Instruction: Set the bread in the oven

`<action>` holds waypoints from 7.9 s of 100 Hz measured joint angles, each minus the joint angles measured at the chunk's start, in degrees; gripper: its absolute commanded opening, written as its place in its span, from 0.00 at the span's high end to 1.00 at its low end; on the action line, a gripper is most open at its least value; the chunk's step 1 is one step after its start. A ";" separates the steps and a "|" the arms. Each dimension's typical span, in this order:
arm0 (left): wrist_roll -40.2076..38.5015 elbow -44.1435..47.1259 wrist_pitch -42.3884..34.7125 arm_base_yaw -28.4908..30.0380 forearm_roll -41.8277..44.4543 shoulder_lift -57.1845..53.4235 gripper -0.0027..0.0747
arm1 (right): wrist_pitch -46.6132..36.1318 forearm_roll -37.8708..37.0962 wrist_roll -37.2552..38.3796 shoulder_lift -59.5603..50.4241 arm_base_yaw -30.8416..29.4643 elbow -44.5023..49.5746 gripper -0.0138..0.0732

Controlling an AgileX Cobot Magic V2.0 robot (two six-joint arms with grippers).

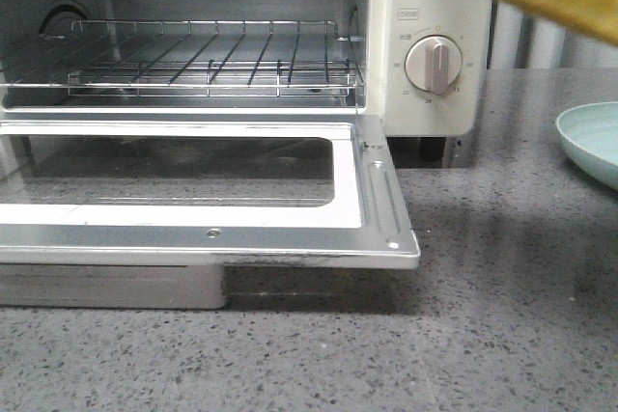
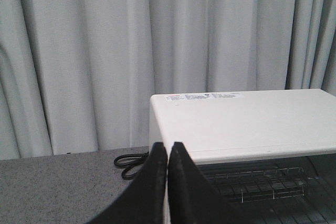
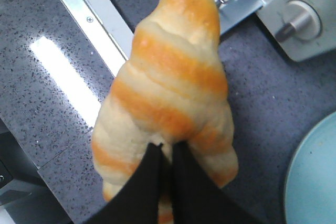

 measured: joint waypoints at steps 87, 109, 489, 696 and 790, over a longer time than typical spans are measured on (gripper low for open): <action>-0.12 0.00 0.00 0.00 -1.59 0.00 0.99 | -7.14 -13.88 -4.27 29.16 6.44 -26.62 0.92; -0.12 0.00 0.00 0.00 -2.09 0.00 0.99 | -8.51 -17.59 -4.27 31.39 6.54 -26.62 0.92; -2.02 43.63 -34.81 28.66 -2.19 -20.95 0.99 | 0.05 -30.71 11.49 5.53 2.90 -20.47 0.93; -2.02 43.63 -35.19 28.66 -2.08 -20.95 0.99 | -62.23 -5.81 10.87 -64.76 -48.77 73.22 0.93; -2.02 43.63 -35.19 28.66 -2.08 -20.95 0.99 | -53.51 -5.71 10.75 -64.76 -48.77 73.22 0.93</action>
